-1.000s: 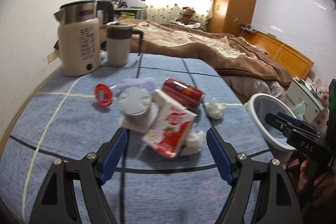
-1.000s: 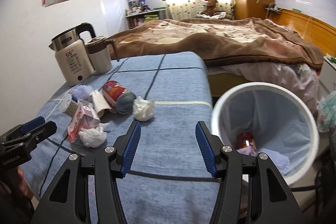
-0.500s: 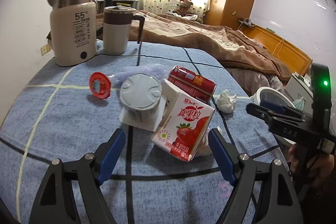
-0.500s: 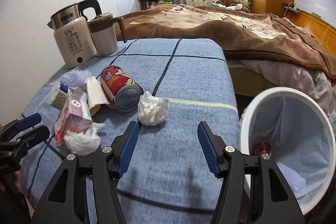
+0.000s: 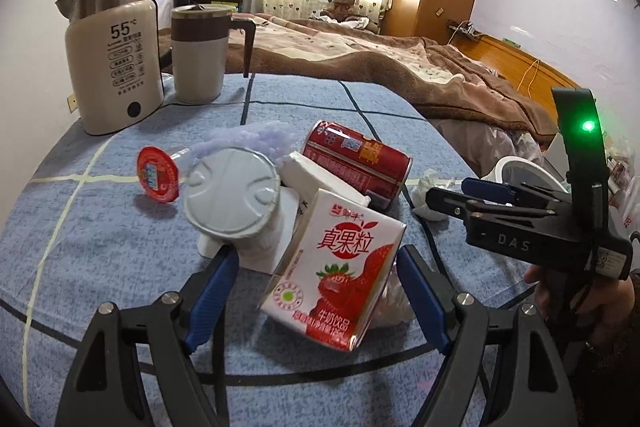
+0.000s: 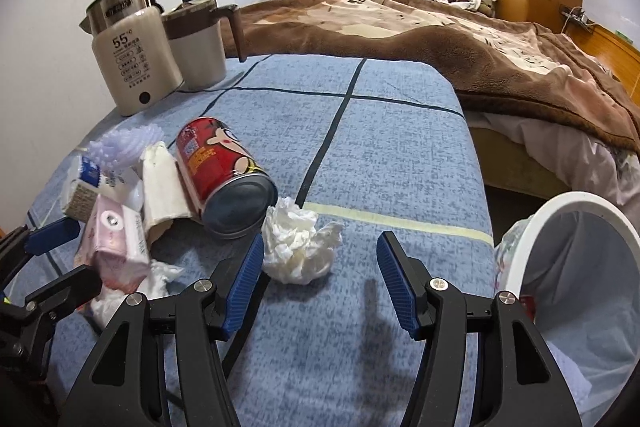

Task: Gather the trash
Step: 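Move both tools back toward the remaining trash on the table, then grasp the strawberry milk carton with the left tool while the right tool grasps the crumpled tissue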

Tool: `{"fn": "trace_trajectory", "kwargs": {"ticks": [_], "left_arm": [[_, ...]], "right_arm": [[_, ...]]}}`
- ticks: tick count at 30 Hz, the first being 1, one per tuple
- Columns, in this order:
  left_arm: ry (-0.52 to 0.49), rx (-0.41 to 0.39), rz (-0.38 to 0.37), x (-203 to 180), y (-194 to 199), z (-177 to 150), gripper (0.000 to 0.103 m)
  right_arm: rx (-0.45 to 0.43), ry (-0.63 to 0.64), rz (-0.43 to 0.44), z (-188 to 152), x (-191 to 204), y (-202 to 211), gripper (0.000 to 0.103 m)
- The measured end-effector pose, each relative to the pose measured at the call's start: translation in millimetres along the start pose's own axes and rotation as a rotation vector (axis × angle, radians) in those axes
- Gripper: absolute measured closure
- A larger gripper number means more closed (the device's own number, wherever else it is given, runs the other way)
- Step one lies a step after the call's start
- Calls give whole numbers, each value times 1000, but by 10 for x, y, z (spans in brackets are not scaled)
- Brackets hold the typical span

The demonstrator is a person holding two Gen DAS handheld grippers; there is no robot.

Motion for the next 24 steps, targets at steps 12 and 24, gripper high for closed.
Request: {"fn": "trace_trajectory", "kwargs": {"ticks": [12,24], "left_arm": [[26,30,19,39,-77,2,29],[26,31,2,8,-83,17,43]], "right_arm": [[25,24,3,9,77,-129,43],[21,4,45,-6,67,-122,53]]}}
Point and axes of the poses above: each gripper's, at about its wrist camera, not at the fingertips, and y roughly against the way its jaws point, x to its left, z to its top, the point moved 4 cm from there along -y, roughly the way its jaws point, and after that the axes turned 1 degree about -x, right-handed, at the moved point
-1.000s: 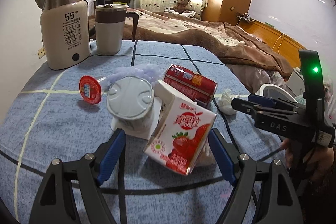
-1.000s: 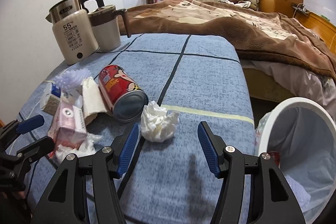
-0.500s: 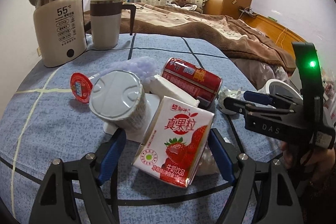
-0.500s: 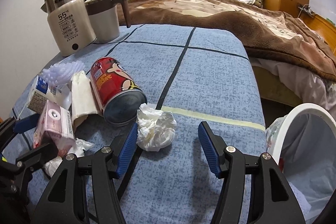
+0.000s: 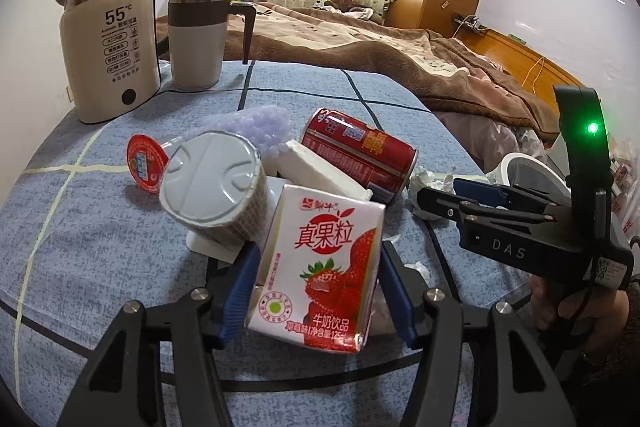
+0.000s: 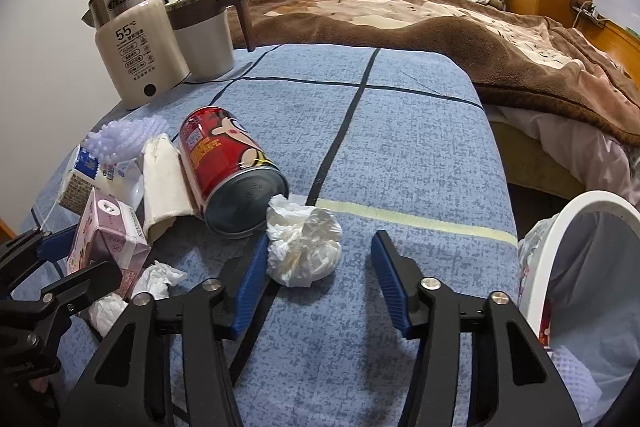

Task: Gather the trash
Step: 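Grasp the strawberry milk carton with the left tool while the right tool grasps the crumpled tissue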

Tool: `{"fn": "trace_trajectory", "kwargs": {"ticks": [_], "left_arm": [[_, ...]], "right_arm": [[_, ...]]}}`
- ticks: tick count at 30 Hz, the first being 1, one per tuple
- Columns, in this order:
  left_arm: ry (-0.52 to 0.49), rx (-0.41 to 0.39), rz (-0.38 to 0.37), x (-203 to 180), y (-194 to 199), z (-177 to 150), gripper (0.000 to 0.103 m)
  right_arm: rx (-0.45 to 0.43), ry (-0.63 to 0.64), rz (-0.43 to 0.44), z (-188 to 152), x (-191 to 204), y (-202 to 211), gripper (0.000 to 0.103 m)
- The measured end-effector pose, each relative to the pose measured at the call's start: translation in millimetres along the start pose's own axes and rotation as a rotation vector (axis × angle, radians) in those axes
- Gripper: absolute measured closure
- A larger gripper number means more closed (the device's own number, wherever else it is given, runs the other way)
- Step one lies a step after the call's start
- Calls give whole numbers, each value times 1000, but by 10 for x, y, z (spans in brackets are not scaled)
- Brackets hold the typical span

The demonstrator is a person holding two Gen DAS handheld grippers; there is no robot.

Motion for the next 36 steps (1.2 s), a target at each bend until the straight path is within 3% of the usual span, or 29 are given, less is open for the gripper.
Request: {"fn": "trace_trajectory", "kwargs": {"ticks": [13,36], "left_arm": [[13,0,4,16,10,-10,44],[-2,-61,31,-83,234,26,47]], "right_arm": [[-13,28,9,-19,62,40,72],[-92,-28,27,-95,12,413,73]]}}
Point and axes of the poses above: each gripper's, at about its wrist camera, not at the fingertips, and y roughly against the way its jaws point, x to its left, z to its top, the point moved 4 cm from there along -y, roughly the way its jaws point, and after that the axes turned 1 degree about -x, right-handed, at the moved point
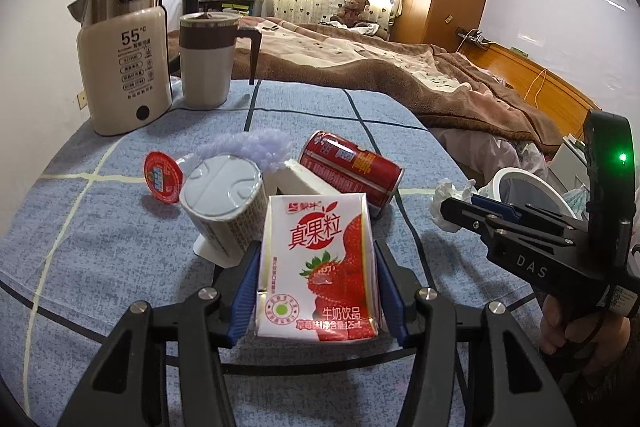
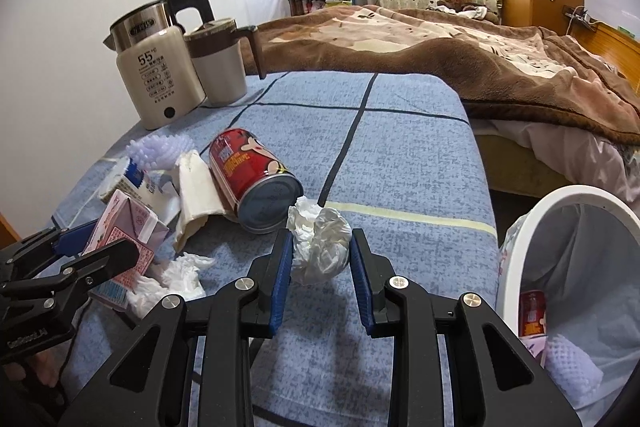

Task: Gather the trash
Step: 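Grasp the strawberry milk carton with the left tool while the right tool grasps the crumpled tissue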

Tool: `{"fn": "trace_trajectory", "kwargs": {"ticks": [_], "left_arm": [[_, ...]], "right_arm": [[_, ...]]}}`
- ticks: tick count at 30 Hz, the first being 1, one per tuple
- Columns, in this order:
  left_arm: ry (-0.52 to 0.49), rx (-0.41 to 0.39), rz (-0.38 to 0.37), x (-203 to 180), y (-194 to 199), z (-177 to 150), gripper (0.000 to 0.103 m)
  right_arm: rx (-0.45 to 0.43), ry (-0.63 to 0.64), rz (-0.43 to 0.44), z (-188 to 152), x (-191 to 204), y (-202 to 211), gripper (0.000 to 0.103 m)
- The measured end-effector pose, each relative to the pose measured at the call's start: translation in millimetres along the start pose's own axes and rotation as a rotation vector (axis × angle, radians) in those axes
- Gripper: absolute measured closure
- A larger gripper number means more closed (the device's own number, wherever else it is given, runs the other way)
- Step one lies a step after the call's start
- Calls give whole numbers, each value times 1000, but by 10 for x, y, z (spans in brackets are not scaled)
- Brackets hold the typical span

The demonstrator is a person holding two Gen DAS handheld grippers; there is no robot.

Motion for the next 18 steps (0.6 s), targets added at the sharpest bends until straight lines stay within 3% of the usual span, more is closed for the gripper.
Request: {"fn": "trace_trajectory", "kwargs": {"ticks": [7,18], "left_arm": [[-35,-40,1,-149,143,86,47],[-87,-77,-70,-597,260,216,47]], "right_arm": [[-55,-12,-1,14,-11,273,73],[-133,-65,-47,19,-272,769,73]]}}
Point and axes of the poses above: each gripper's, at about its wrist camera, not at the fingertips, and y roughly against the way its jaws point, x to its left, z to its top, the point moved 4 cm from there along -y, roughly the way its jaws point, and after that the axes turned 1 degree about -x, right-handed, at the moved point
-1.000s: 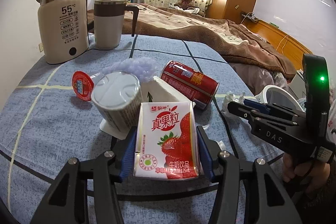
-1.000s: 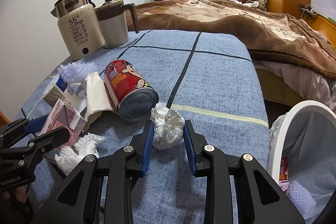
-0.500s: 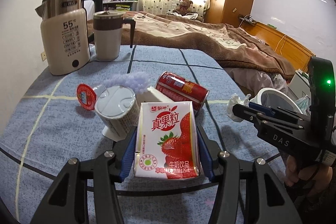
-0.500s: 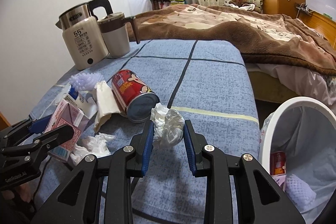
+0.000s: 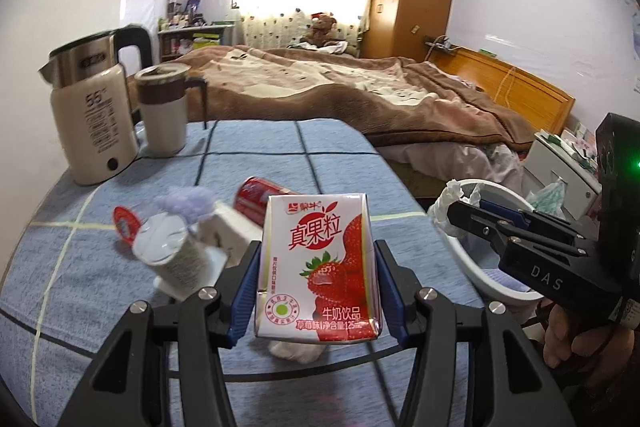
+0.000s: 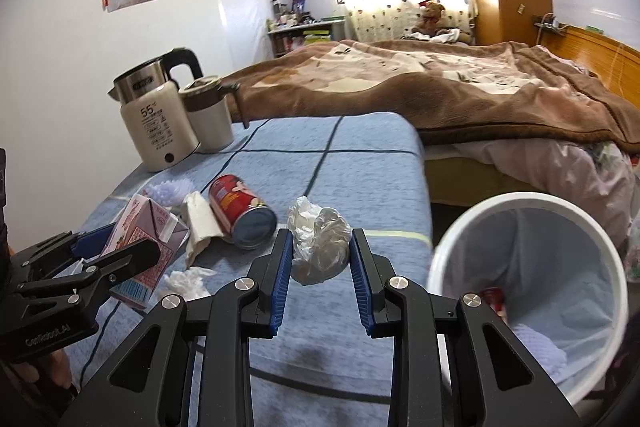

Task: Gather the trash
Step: 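Grasp the strawberry milk carton with the left tool while the right tool grasps the crumpled tissue, then carry the carton and tissue over the white bin and release both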

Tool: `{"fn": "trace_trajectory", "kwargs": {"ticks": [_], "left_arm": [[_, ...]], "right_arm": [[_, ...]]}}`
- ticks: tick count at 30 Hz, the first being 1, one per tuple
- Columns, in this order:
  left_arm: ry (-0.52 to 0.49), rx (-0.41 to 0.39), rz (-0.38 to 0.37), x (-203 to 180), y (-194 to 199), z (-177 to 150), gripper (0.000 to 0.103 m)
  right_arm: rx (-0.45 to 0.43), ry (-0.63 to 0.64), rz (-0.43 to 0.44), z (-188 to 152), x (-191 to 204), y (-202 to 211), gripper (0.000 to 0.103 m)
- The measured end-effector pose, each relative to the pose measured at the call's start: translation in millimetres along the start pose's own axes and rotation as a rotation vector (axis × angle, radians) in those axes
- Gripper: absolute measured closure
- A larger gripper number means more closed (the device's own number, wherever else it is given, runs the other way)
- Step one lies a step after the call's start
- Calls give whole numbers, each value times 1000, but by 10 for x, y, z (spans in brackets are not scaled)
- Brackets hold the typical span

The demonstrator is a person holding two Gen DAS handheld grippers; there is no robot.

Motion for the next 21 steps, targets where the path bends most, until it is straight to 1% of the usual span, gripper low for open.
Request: {"fn": "trace_trajectory", "kwargs": {"ticks": [9,14,21], "left_arm": [[-56,-5,-66,-415,-78,98,47],[-101,-6,-116,-749,-142,127,47],[-137,4,-166,-1140,-265,165,47]], "right_arm": [[-38,-43,-58,21,-326,291,73],[-64,-64,-106,26,-556,490,73],[-79,-101,-169,-15,-891,714,73]]}}
Point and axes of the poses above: each gripper's, at about its wrist camera, not at the fingertips, and y roughly against the way its jaws point, x to its left, z to its top, the point moved 4 cm from there along -y, roughly the way its jaws point, and after that the axes turned 1 degree about -x, right-handed, at the moved point
